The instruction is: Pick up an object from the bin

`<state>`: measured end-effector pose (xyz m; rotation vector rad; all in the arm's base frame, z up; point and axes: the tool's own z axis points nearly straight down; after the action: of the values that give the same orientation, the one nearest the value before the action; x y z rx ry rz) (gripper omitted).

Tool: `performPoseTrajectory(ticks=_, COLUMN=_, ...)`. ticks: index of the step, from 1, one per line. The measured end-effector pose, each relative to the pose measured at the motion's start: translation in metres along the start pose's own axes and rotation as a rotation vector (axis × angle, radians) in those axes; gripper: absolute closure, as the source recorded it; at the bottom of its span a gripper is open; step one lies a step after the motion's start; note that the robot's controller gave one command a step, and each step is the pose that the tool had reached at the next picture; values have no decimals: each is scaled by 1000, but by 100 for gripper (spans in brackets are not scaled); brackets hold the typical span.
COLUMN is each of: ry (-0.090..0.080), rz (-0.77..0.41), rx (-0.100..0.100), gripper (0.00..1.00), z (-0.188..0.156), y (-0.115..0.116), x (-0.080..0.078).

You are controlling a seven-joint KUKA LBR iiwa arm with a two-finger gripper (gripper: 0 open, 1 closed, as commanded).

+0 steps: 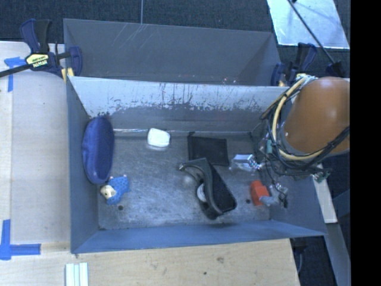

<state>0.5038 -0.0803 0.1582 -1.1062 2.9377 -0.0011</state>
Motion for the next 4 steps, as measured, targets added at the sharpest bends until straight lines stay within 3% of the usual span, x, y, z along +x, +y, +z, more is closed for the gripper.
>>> performPoseTrajectory(ticks=1, ry=3, rz=182, rx=-3, gripper=0, z=57, y=-19, x=5)
performPoseTrajectory(ticks=2, ry=-3, rz=74, rx=-2, gripper=0, z=82, y=-84, x=3)
performPoseTrajectory(ticks=3, ry=0, rz=-56, rx=-1, gripper=0, z=87, y=-20, x=22)
performPoseTrajectory(ticks=4, ry=1, rz=-57, rx=-1, gripper=100, z=88, y=-21, x=23)
